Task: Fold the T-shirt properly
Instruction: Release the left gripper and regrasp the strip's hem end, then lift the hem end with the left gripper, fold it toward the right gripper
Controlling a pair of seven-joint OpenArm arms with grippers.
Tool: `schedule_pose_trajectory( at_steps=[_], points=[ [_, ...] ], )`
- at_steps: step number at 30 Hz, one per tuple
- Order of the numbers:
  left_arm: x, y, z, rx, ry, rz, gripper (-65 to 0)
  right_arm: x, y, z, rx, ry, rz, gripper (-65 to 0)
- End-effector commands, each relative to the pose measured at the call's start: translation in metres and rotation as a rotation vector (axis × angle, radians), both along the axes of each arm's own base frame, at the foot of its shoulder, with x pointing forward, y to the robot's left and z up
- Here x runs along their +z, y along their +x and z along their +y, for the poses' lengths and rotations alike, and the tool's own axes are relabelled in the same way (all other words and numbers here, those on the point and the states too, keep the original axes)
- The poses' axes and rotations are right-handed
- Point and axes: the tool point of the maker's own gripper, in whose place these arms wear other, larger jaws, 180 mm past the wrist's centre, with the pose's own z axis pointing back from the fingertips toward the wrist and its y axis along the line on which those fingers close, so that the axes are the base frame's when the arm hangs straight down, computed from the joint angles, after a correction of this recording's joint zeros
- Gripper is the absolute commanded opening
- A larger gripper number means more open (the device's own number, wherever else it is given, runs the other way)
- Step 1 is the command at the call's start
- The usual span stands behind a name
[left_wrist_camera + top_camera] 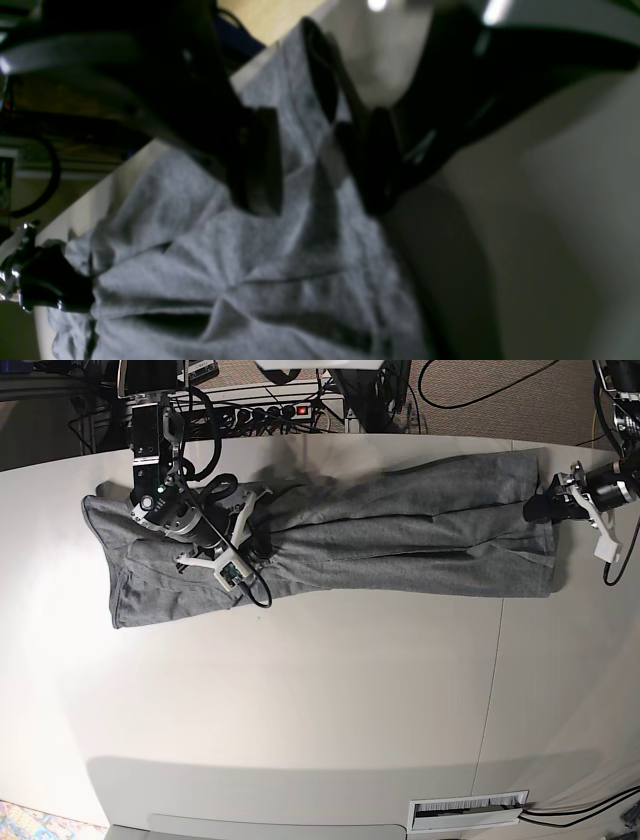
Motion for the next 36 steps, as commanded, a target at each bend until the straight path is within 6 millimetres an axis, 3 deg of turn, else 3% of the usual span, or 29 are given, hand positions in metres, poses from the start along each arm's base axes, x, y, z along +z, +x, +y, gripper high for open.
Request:
schedule_pose_trajectory(
  at_steps=[1, 3, 6, 12, 19, 29, 36],
  points=[
    [0.005, 0.001, 0.006, -0.016, 0.022, -0.005, -42.3, -0.005, -0.002, -0.013, -0.006, -0.068, 0.027, -65.0],
    [0.006, 0.004, 0.006, -0.003, 0.020, -0.021, -49.4, -0.005, -0.002, -0.012, -0.006, -0.065, 0.027, -65.0],
    [0.013, 0.012, 0.006, -0.001, 0.014, -0.089, -65.0, -0.003, -0.002, -0.007, -0.007, -0.027, 0.028, -65.0],
    [0.046, 0.025, -0.011, -0.013, -0.115, -0.217, -65.0, -0.003, -0.004, -0.006, -0.008, -0.019, 0.041, -65.0],
    [0.074, 0.029, -0.036, -0.144, -0.078, -0.293, -65.0, 0.001, -0.005, 0.002, -0.008, 0.044, 0.046, -65.0],
    [0.142, 0.033, -0.110, -0.285, -0.120, -0.560, -65.0, 0.001, -0.005, 0.002, -0.009, 0.045, 0.047, -65.0],
    [0.158, 0.029, -0.145, -0.265, -0.216, -0.639, -65.0, 0.001, -0.005, 0.002, -0.009, 0.046, 0.047, -65.0]
  ],
)
